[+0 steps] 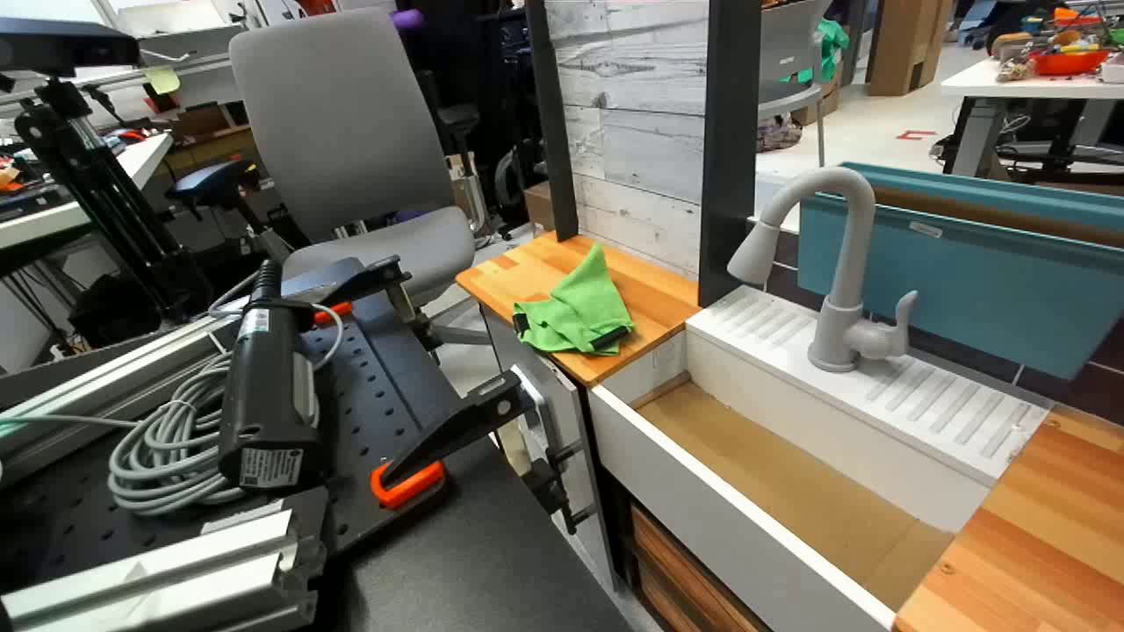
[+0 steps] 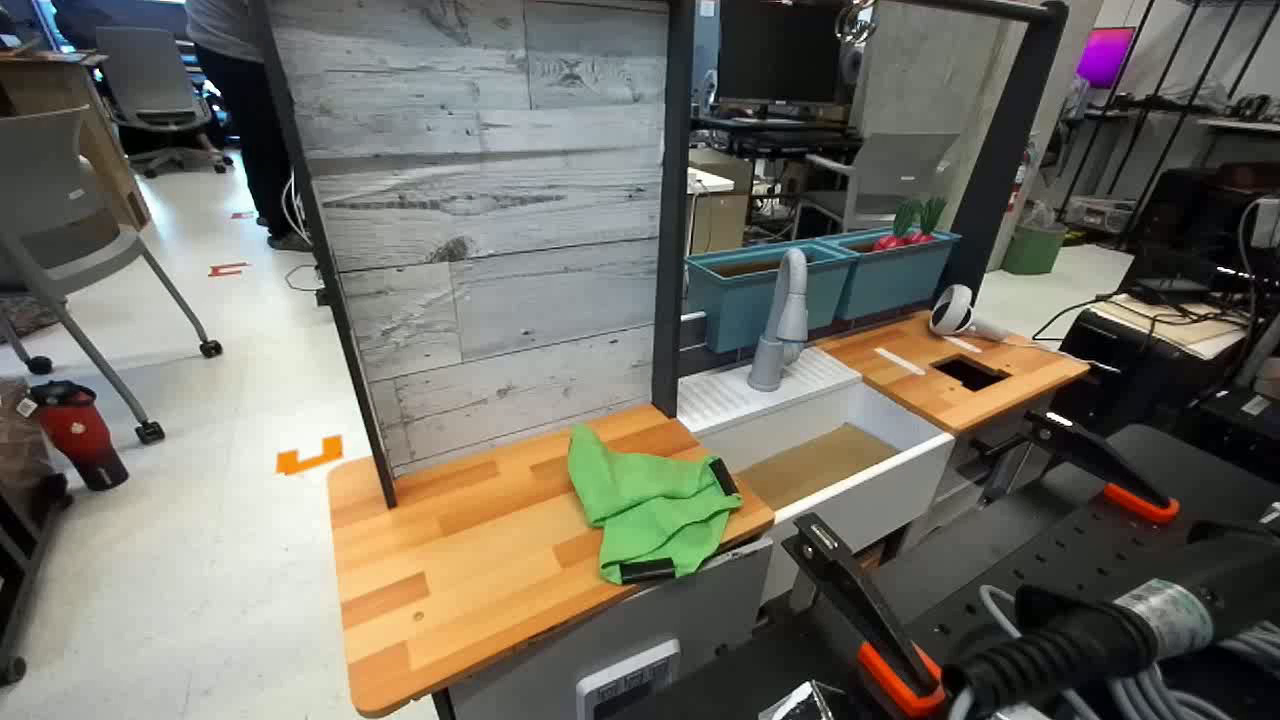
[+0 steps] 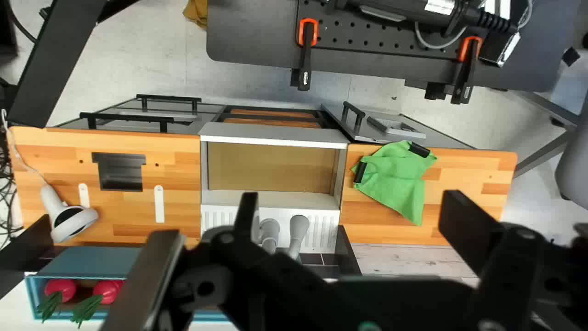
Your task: Unfold the green cloth
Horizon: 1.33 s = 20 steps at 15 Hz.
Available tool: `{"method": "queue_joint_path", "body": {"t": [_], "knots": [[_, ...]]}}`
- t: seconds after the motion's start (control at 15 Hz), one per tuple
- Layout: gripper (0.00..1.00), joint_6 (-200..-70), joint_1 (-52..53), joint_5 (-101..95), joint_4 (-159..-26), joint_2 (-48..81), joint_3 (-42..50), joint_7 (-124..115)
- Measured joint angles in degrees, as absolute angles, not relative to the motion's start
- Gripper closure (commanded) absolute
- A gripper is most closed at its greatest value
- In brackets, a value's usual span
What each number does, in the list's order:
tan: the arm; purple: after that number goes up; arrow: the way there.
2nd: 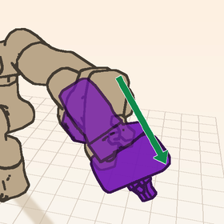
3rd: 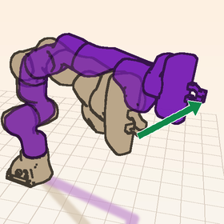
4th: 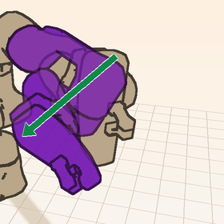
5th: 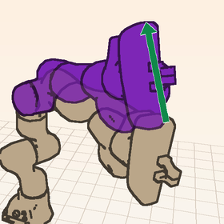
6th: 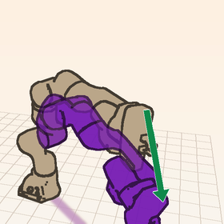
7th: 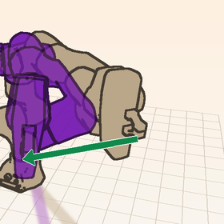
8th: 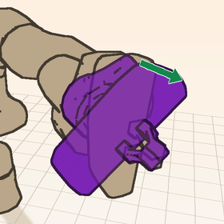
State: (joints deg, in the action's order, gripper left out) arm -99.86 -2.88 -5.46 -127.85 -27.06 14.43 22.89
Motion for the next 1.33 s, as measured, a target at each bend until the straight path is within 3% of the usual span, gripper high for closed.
{"method": "queue_joint_path", "body": {"t": [0.4, 0.67, 1.13, 1.33], "knots": [[0.0, -101.55, -2.69, -4.41, -129.14, -26.38, 13.3, 22.76], [0.0, -109.24, -1.72, -2.11, -132.39, -23.43, 10.4, 19.8], [0.0, -129.64, 2.76, 4.88, -136.25, -6.87, 3.85, 14.1], [0.0, -132.49, 2.86, 4.71, -135.63, 0.34, 2.74, 13.13]]}}
